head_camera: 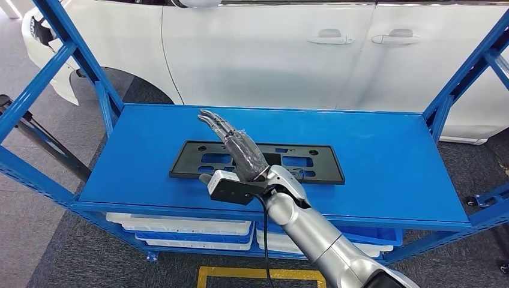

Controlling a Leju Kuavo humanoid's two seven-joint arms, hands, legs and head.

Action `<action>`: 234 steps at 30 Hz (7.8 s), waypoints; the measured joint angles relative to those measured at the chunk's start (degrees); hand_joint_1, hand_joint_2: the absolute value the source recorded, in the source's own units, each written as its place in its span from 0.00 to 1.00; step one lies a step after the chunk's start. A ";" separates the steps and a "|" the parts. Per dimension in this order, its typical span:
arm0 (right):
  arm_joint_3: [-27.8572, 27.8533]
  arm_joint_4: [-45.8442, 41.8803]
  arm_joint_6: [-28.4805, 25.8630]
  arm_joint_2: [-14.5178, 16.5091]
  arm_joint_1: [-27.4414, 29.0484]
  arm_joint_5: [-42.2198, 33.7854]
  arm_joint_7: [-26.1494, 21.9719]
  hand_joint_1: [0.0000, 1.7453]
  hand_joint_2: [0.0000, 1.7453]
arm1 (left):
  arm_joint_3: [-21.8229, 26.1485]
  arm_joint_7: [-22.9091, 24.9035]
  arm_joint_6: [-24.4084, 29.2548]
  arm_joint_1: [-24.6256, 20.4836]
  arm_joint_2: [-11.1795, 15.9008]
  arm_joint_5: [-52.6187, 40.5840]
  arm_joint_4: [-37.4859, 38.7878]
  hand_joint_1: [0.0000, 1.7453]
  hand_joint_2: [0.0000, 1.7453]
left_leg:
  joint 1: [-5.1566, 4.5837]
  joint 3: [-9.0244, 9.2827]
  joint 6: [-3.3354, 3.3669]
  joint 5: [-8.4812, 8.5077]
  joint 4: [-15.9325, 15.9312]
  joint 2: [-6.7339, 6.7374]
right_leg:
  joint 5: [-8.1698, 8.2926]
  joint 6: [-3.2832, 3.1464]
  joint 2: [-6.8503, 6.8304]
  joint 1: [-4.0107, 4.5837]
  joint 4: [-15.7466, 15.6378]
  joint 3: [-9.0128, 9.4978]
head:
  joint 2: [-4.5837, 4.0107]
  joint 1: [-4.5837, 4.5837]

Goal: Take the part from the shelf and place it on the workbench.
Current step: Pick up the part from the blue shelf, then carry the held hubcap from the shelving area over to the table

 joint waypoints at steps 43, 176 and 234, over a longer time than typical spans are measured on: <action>14.20 6.78 -15.01 -2.05 0.81 28.70 8.28 0.00 1.00 | 2.44 -0.63 0.55 -0.18 -0.29 -1.87 0.00 0.00 0.00 | 0.54 6.65 1.99 6.12 -13.20 -0.49 | -2.43 2.45 0.50 0.08 3.96 -2.03 | -0.01 0.49; -14.77 -51.09 19.01 -9.10 17.08 -39.35 -10.39 1.00 1.00 | 13.70 -9.34 0.75 -0.48 0.43 -9.42 0.00 0.00 1.00 | 0.69 6.84 0.23 5.26 -12.57 -0.70 | 0.40 3.65 0.80 -1.67 1.74 -2.48 | -0.01 0.81; -13.48 -52.61 26.85 -13.96 11.80 -43.55 -7.46 1.00 1.00 | 15.42 -9.26 -0.14 -1.32 0.15 -10.71 -0.17 0.00 1.00 | 0.35 3.47 -0.84 0.98 1.15 0.06 | 2.61 0.74 -0.07 -0.71 1.39 -4.35 | 0.00 0.22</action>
